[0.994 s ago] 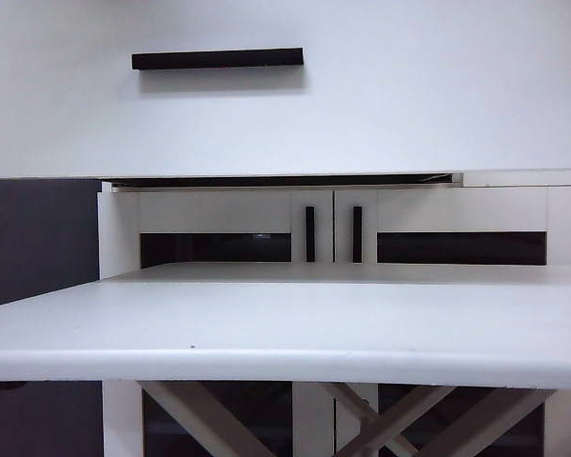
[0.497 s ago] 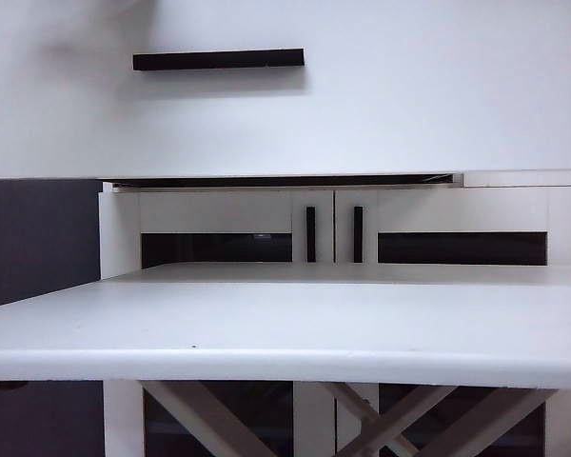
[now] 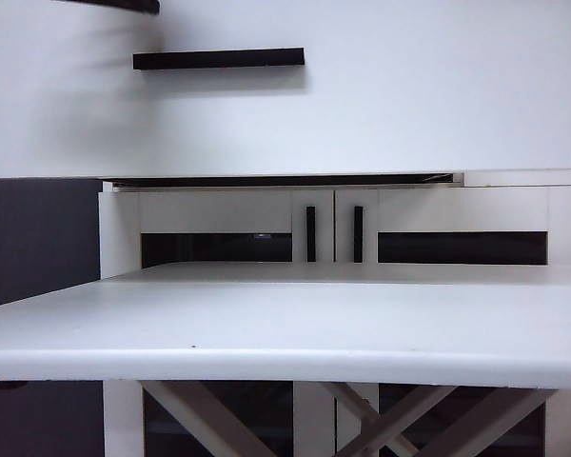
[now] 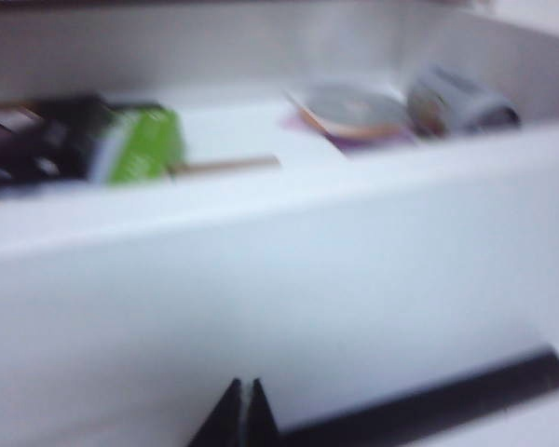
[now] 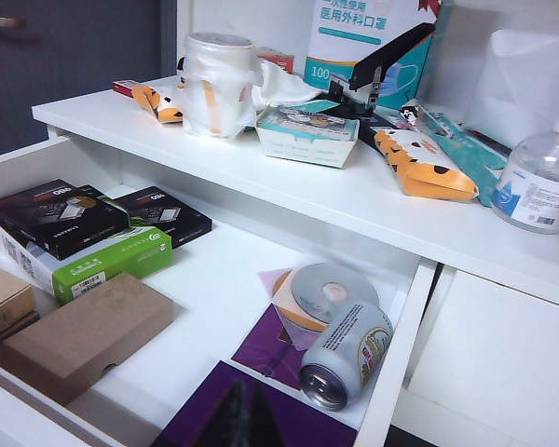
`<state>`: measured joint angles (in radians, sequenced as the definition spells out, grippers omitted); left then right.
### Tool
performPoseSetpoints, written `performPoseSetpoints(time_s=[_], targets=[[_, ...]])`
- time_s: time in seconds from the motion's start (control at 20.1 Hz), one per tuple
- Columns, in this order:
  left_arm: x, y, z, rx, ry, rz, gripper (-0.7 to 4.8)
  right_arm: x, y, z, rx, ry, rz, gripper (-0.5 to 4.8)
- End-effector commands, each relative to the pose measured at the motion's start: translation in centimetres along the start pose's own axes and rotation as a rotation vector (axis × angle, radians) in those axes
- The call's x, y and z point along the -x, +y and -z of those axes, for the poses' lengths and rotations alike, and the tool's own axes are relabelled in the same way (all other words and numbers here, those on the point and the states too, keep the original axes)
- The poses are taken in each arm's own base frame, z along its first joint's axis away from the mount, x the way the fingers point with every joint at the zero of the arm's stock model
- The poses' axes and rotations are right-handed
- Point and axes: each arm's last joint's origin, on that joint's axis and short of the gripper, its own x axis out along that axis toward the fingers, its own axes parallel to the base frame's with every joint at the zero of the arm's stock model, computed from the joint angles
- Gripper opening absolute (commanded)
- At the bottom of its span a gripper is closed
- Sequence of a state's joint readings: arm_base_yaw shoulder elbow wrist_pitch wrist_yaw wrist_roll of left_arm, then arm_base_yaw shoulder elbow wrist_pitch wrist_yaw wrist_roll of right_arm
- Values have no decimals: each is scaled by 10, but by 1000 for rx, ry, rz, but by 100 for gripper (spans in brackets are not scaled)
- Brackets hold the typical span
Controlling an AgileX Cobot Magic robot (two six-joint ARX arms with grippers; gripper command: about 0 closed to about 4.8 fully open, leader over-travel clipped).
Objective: Pick up a can of beer from the white table, open the left drawer, place the beer inside the drawer, and finally close the drawer.
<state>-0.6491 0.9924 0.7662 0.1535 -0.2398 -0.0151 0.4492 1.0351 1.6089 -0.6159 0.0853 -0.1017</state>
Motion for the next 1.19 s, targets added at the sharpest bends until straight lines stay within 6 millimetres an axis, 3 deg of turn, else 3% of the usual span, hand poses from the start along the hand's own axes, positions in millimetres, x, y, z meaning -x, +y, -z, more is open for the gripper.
performPoseSetpoints(time_s=[0.05,0.45,0.8,1.19], targets=[[0,2,-4,5,-45,-78,-6,2,0,-3,-5,-26,-23,-5],[-18,11,0,11,-82,-177,-6,2,1,-3,-6,-24,-38,-5],[-33,30,3,17,-116,-182,-6,3,1,-2,-5,-14,-39,-5],[-53,35,11,21,-147,-180,-6,3,1,-1,-4,-6,-43,-5]])
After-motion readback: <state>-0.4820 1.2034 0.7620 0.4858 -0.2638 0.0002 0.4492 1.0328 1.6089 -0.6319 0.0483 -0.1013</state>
